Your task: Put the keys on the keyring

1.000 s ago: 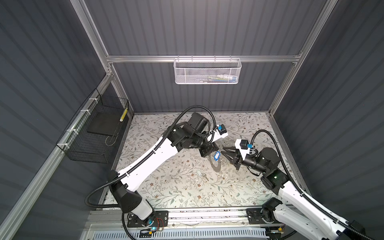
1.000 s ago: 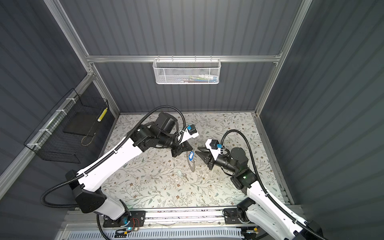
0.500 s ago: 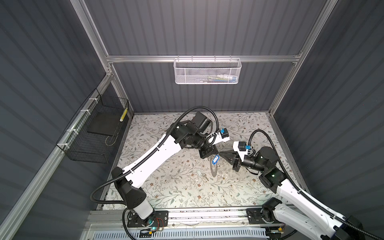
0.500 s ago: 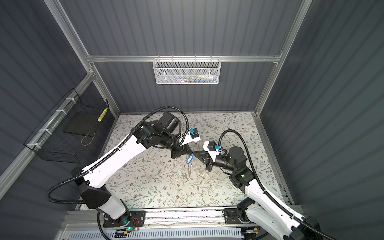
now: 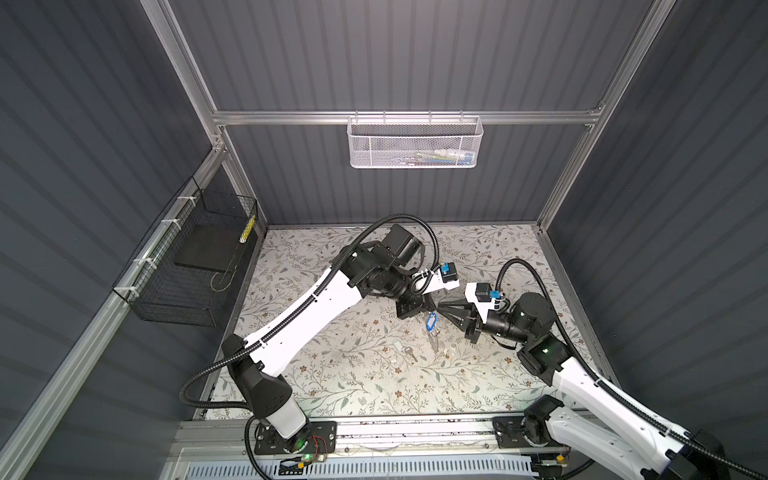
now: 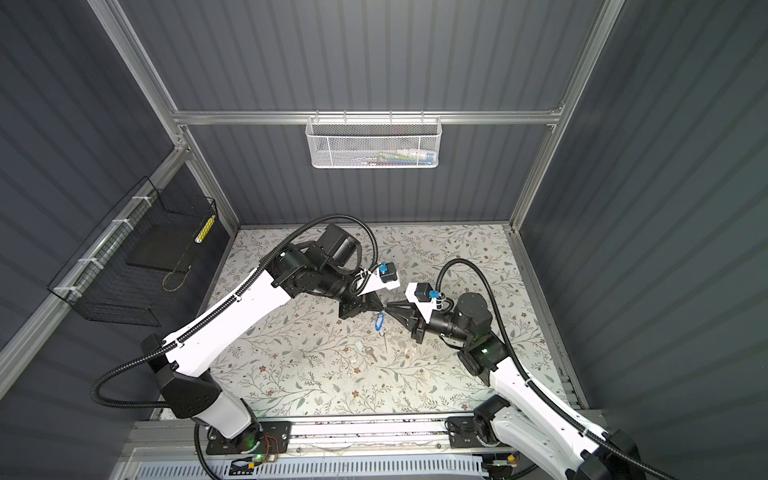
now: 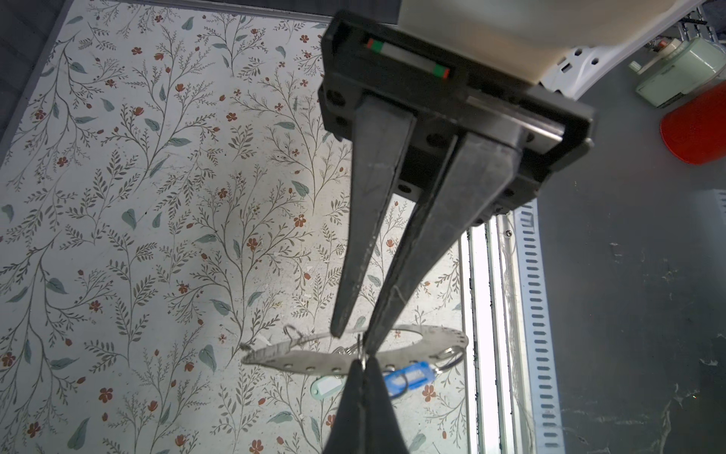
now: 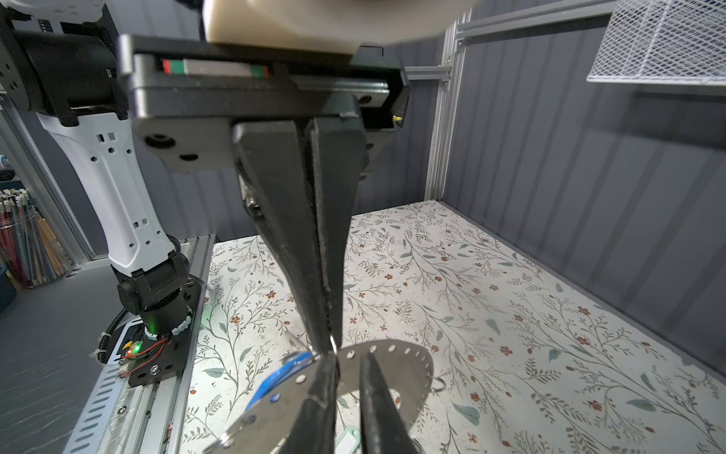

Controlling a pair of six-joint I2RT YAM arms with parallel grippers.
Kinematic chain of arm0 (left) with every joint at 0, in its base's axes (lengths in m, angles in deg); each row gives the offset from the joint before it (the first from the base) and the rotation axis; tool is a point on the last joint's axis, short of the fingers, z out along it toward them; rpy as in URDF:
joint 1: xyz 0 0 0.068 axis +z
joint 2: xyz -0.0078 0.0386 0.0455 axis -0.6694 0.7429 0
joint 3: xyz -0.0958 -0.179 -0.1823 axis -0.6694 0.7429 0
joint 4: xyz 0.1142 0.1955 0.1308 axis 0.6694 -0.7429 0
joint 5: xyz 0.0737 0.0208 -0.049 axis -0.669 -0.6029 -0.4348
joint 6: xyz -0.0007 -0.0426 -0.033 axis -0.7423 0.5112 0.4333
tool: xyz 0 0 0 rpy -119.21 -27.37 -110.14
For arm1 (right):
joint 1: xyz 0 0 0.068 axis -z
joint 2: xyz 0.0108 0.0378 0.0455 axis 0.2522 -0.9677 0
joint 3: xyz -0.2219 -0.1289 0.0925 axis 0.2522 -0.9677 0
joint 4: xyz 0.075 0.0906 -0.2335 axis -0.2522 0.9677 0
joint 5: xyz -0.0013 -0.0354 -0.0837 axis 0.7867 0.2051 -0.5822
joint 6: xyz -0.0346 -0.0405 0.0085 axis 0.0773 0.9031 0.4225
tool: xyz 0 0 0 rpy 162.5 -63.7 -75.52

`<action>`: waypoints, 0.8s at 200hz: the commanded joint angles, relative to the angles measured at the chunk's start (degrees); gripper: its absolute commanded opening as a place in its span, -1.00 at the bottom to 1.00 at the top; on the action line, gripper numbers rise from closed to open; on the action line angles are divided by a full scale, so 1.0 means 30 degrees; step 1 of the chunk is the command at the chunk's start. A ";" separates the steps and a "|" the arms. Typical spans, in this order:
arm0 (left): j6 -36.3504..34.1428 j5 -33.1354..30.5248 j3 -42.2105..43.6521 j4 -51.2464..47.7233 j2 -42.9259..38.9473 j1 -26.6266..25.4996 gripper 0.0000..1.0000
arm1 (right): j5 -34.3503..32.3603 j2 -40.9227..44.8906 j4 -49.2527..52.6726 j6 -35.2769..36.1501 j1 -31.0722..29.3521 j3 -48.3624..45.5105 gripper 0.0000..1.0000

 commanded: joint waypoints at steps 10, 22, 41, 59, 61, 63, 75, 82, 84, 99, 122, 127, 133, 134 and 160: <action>-0.1151 0.2342 0.0182 0.0076 -0.0813 -0.0368 -1.00 | 0.0516 -0.0332 -0.0554 -0.0052 -0.0027 0.0385 -0.79; -0.1350 0.2606 0.0214 0.0133 -0.0839 -0.0379 -1.00 | 0.0887 -0.0397 -0.0587 -0.0124 -0.0027 0.0424 -0.81; -0.1723 0.2764 0.0257 0.0097 -0.0856 -0.0390 -1.00 | 0.1214 -0.0363 -0.0638 -0.0168 -0.0019 0.0406 -0.87; -0.2049 0.3007 0.0392 0.0326 -0.1013 -0.0382 -1.00 | 0.1522 -0.0378 -0.0646 -0.0242 -0.0012 0.0440 -0.91; -0.2057 0.3014 0.0449 0.0373 -0.1031 -0.0375 -1.00 | 0.1552 -0.0381 -0.0646 -0.0253 -0.0008 0.0444 -0.91; -0.2059 0.3053 0.0471 0.0407 -0.1043 -0.0388 -1.00 | 0.1610 -0.0389 -0.0631 -0.0278 0.0000 0.0423 -0.92; -0.2370 0.3240 0.0615 0.0522 -0.1160 -0.0389 -1.00 | 0.1996 -0.0450 -0.0690 -0.0352 0.0026 0.0474 -0.94; -0.2485 0.3289 0.0707 0.0615 -0.1215 -0.0378 -1.00 | 0.2151 -0.0505 -0.0777 -0.0496 0.0021 0.0492 -0.95; -0.2510 0.3297 0.0733 0.0651 -0.1236 -0.0366 -1.00 | 0.2214 -0.0530 -0.0818 -0.0515 0.0007 0.0471 -0.96; -0.2678 0.3275 0.0937 0.0906 -0.1391 -0.0371 -1.00 | 0.2515 -0.0626 -0.1123 -0.0634 0.0017 0.0414 -1.00; -0.2791 0.2930 0.1168 0.1205 -0.1600 -0.0388 -0.79 | 0.2516 -0.0626 -0.1625 -0.0856 0.0071 0.0209 -1.00; -0.2755 0.2807 0.1273 0.1298 -0.1652 -0.0364 -0.66 | 0.2469 -0.0598 -0.1733 -0.0894 0.0084 0.0154 -1.00; -0.2678 0.2551 0.1433 0.1363 -0.1816 -0.0381 -0.61 | 0.2425 -0.0575 -0.1931 -0.0995 0.0127 0.0081 -1.00; -0.2661 0.2486 0.1468 0.1364 -0.1827 -0.0372 -0.60 | 0.2408 -0.0571 -0.1963 -0.1021 0.0138 0.0058 -1.00; -0.1343 0.0404 0.2477 0.3277 -0.2784 -0.0169 -0.13 | 0.1884 -0.0480 -0.2947 -0.1664 0.0391 -0.0366 -1.00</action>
